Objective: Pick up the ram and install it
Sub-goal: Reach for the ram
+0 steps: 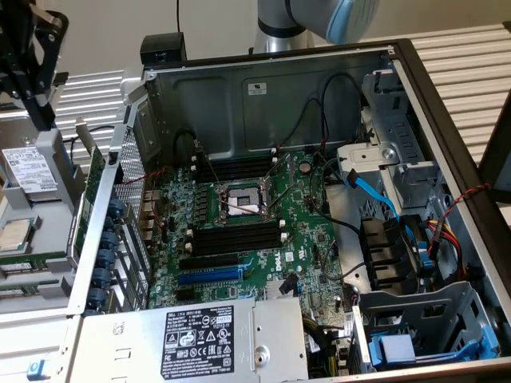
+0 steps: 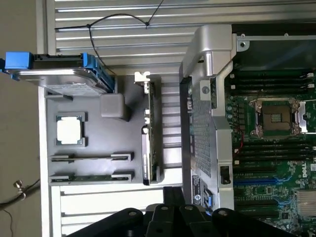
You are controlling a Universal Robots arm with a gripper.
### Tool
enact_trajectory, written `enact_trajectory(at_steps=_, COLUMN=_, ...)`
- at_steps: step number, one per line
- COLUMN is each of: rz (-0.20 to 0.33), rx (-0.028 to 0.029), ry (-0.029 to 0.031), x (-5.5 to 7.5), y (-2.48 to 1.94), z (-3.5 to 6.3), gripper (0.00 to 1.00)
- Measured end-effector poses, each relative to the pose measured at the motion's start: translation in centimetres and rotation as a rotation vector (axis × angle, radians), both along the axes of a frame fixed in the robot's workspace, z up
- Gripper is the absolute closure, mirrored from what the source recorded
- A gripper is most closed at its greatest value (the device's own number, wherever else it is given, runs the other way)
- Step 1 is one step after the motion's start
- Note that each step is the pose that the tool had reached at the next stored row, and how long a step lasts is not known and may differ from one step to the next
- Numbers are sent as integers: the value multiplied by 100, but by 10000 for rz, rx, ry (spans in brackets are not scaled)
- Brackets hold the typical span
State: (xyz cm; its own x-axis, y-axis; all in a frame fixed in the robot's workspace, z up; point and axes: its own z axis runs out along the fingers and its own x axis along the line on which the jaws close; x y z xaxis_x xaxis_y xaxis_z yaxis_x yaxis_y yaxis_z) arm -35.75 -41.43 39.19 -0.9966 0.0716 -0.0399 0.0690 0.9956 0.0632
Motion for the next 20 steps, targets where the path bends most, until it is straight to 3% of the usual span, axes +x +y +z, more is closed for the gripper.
enact_trajectory(at_steps=20, rz=1, rx=4, ry=-26, x=-882, y=-43, z=-6, gripper=89)
